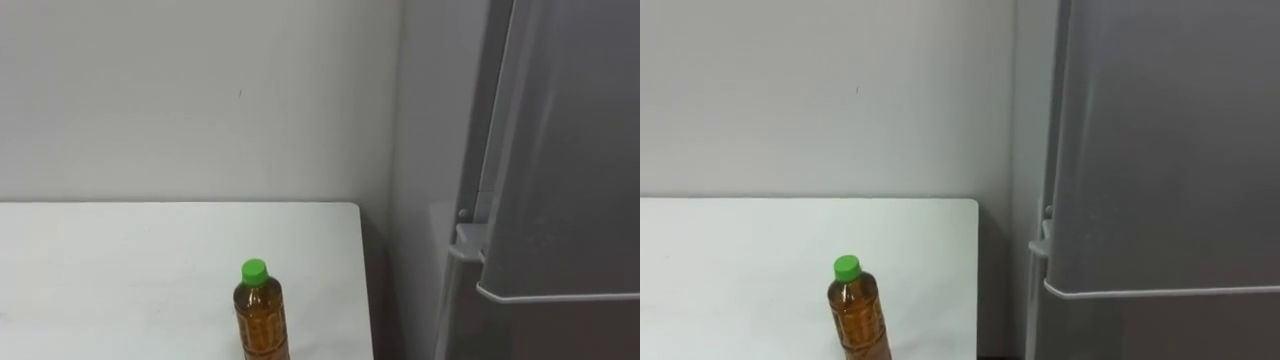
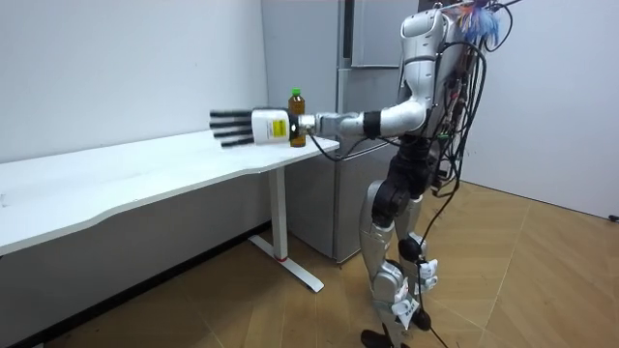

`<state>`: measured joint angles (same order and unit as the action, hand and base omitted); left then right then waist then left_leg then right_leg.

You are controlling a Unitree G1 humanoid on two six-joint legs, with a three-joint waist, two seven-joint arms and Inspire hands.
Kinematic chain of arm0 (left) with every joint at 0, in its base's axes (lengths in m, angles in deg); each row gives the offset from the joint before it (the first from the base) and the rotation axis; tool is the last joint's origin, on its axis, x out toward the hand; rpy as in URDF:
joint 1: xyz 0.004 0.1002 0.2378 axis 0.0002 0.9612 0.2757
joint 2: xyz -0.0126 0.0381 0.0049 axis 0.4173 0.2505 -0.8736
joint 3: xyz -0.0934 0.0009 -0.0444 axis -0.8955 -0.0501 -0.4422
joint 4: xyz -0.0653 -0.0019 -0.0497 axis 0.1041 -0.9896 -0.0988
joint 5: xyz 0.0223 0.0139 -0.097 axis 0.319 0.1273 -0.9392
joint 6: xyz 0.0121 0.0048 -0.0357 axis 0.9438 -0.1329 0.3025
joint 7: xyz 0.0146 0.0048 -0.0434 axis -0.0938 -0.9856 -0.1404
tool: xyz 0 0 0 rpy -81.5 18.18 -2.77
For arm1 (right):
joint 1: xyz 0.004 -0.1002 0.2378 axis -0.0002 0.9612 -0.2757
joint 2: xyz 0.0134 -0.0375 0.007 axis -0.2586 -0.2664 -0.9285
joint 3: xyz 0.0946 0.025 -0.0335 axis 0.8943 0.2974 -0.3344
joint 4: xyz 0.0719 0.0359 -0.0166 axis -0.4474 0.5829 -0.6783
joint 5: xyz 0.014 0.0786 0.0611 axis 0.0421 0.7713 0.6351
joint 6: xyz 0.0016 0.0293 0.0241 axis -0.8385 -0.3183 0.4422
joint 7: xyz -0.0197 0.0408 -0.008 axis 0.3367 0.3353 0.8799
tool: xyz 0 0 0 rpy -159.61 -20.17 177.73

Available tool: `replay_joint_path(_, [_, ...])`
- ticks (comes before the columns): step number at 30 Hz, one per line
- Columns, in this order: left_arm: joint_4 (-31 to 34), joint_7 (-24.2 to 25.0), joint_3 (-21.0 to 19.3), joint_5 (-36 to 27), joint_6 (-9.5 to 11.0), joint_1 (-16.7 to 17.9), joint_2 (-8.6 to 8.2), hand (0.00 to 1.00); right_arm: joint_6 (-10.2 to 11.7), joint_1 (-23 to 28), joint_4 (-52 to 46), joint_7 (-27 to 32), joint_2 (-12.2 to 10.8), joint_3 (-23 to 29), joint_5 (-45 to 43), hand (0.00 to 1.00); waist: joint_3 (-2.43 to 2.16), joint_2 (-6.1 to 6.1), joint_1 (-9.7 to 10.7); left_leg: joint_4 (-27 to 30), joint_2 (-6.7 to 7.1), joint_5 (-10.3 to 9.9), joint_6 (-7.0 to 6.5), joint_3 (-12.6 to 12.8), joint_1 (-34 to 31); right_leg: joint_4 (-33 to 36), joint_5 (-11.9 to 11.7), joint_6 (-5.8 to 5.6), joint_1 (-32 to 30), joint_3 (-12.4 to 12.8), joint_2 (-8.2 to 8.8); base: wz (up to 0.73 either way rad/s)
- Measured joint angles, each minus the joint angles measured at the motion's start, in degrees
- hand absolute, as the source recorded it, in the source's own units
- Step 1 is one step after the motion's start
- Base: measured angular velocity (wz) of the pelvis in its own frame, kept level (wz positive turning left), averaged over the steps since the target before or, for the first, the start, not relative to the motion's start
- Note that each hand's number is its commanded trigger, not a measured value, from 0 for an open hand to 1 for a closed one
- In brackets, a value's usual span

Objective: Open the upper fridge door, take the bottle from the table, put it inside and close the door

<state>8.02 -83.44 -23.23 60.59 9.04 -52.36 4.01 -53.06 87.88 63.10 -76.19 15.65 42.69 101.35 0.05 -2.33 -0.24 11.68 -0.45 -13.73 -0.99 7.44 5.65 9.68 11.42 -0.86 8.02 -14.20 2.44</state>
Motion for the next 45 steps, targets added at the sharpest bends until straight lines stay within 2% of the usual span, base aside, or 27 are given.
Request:
replay_joint_path(3, [8.9, 0.1, -0.6, 0.0, 0.3, -0.2, 0.00, 0.00, 0.0, 0.0, -0.1, 0.0, 0.0, 0.1, 0.0, 0.00, 0.07, -0.11, 0.0, 0.0, 0.08, 0.0, 0.00, -0.4, 0.0, -0.1, 0.0, 0.00, 0.1, -0.1, -0.02, 0.04])
replay_joint_path(8, [15.2, 1.5, -0.4, 1.3, 0.4, -2.5, -0.02, 0.00, 0.0, -0.4, 0.1, -0.1, 0.0, 0.4, -0.2, 0.00, 0.17, -0.25, 0.5, 0.1, 0.06, 0.0, -0.01, -0.4, 0.1, 0.0, 0.0, 0.00, 0.2, -0.1, 0.01, 0.00])
replay_joint_path(12, [18.3, 3.3, -0.1, 1.2, 0.4, -4.3, -0.02, 0.00, 0.0, -1.6, 0.6, -0.1, -0.1, 0.3, -0.1, 0.00, 0.41, -0.28, 1.9, 0.2, 0.20, 0.0, -0.03, -0.5, 0.0, 0.0, 0.0, -0.01, 0.3, -0.2, 0.11, 0.00])
replay_joint_path(18, [21.2, 7.3, 3.5, 1.1, 0.0, -8.9, -0.05, 0.00, -0.2, -3.9, 3.2, -0.2, -0.2, 0.1, 0.1, 0.00, 0.57, -0.33, 3.8, 0.1, 0.09, 0.0, -0.03, -0.4, 0.1, 0.0, 0.0, -0.01, 0.2, 0.1, 0.03, -0.01])
replay_joint_path(20, [23.0, 10.1, 4.8, 0.5, -0.1, -10.3, -0.04, 0.00, -0.1, -4.0, 3.1, -0.2, -0.2, -0.2, -0.1, 0.00, 0.59, -0.41, 4.8, 0.1, 0.07, 0.0, -0.03, -0.4, 0.0, 0.0, 0.0, -0.01, 0.1, 0.1, 0.02, 0.00])
replay_joint_path(24, [23.6, 14.3, 8.8, -2.1, -0.4, -13.1, -0.05, 0.00, -0.2, -4.2, 3.0, -0.1, -0.2, -0.4, -0.1, 0.00, 0.62, -0.41, 5.5, -0.1, 0.11, 0.0, -0.03, -0.2, 0.0, -0.2, 0.0, -0.01, 0.0, 0.1, 0.04, 0.00])
replay_joint_path(28, [23.8, 20.8, 13.2, -5.1, -2.3, -15.3, -0.07, 0.00, -0.2, -5.3, 3.1, 0.0, -0.4, -1.4, 0.0, 0.00, 0.61, -0.13, 6.4, 0.1, 0.07, 0.0, -0.02, 0.3, 0.0, -0.1, 0.0, -0.01, -0.3, 0.2, 0.08, -0.04])
replay_joint_path(32, [23.8, 26.0, 15.0, -9.0, -3.7, -18.0, -0.08, 0.00, -0.2, -6.1, 4.5, 0.0, -0.5, -1.7, 0.1, 0.00, 0.62, 0.08, 7.1, 0.0, 0.07, 0.0, -0.02, 0.5, 0.1, -0.1, 0.0, -0.01, -0.6, 1.4, 0.00, -0.10])
replay_joint_path(34, [23.8, 27.3, 15.8, -9.4, -3.7, -18.6, -0.09, 0.00, -0.3, -6.6, 4.9, 0.0, -0.5, -2.0, 0.2, 0.00, 0.58, 0.09, 7.6, 0.0, 0.09, 0.0, -0.02, 0.7, 0.0, -0.1, 0.0, -0.02, -0.7, 1.5, 0.00, -0.05])
replay_joint_path(38, [23.8, 30.3, 17.2, -10.8, -5.4, -19.1, -0.13, 0.00, -0.3, -6.9, 4.9, 0.0, -0.4, -2.4, 0.2, 0.00, 0.45, -0.08, 8.5, 0.0, 0.06, 0.0, -0.02, 1.0, -0.1, 0.0, 0.0, -0.01, -1.0, 2.0, -0.05, -0.02])
replay_joint_path(42, [24.1, 31.9, 17.4, -12.0, -5.8, -20.5, -0.50, 0.00, -0.3, -7.3, 5.0, -0.1, -0.4, -2.5, 0.1, 0.00, 0.22, -0.27, 9.4, 0.0, 0.02, 0.0, -0.02, 1.3, 0.0, 0.0, 0.0, 0.00, -1.1, 3.1, -0.18, -0.03])
replay_joint_path(45, [24.8, 33.3, 19.8, -14.2, -5.9, -22.3, -0.56, 0.00, -0.8, -7.7, 5.1, -0.1, -0.4, -2.4, 0.3, 0.00, 0.11, -0.44, 9.8, 0.0, 0.04, 0.0, -0.02, 1.2, 0.0, 0.0, 0.0, 0.02, -1.0, 3.2, -0.18, 0.00])
